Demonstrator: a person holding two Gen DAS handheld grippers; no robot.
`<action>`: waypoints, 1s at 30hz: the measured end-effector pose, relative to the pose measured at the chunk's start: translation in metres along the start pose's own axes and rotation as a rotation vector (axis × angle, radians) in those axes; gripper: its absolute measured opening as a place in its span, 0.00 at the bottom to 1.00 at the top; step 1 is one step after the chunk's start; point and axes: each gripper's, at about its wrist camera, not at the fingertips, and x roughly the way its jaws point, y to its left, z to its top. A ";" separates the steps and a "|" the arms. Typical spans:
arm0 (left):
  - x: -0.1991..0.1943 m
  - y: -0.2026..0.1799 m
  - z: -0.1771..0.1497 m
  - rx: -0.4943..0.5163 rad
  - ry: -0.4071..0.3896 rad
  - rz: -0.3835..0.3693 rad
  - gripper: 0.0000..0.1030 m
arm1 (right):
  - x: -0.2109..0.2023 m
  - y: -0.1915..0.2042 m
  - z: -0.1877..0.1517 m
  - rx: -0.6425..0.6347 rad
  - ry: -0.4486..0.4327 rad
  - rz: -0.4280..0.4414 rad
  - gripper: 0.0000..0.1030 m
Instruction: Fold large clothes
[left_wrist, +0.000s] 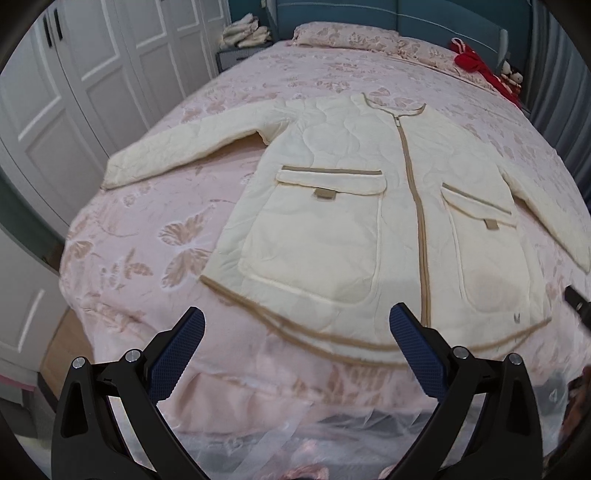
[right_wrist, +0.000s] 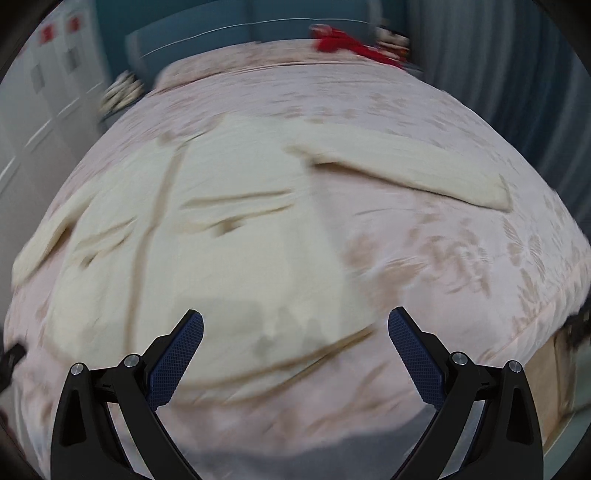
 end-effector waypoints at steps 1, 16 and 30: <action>0.004 0.000 0.004 -0.010 0.001 -0.005 0.95 | 0.011 -0.023 0.013 0.051 -0.002 -0.002 0.95; 0.064 -0.033 0.048 -0.011 0.113 0.004 0.95 | 0.159 -0.283 0.111 0.596 -0.020 -0.205 0.95; 0.098 -0.030 0.056 -0.022 0.160 0.037 0.95 | 0.192 -0.318 0.146 0.717 -0.075 -0.134 0.46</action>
